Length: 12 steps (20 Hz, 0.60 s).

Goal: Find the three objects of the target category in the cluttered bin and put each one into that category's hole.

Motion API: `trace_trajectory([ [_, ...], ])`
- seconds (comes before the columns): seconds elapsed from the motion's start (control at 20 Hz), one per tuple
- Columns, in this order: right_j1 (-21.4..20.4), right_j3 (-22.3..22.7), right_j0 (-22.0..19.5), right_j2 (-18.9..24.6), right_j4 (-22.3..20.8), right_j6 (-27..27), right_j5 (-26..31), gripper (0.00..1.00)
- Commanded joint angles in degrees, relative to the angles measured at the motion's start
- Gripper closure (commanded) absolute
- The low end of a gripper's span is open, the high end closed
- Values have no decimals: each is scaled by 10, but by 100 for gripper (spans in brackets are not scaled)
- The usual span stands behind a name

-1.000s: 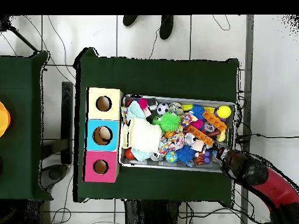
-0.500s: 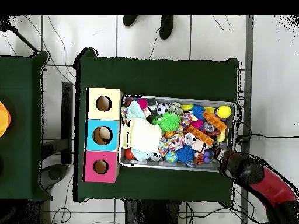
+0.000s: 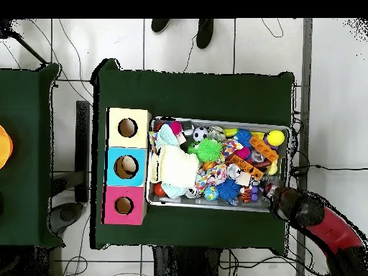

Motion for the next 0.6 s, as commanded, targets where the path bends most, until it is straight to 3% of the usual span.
trace_trajectory([
  [0.05, 74, -62, -10, 52, -7, 24, -30, 0],
  [0.55, 76, -67, -11, 55, -29, 11, -54, 0],
  [0.6, 75, -67, -9, 52, -30, 12, -55, 100],
])
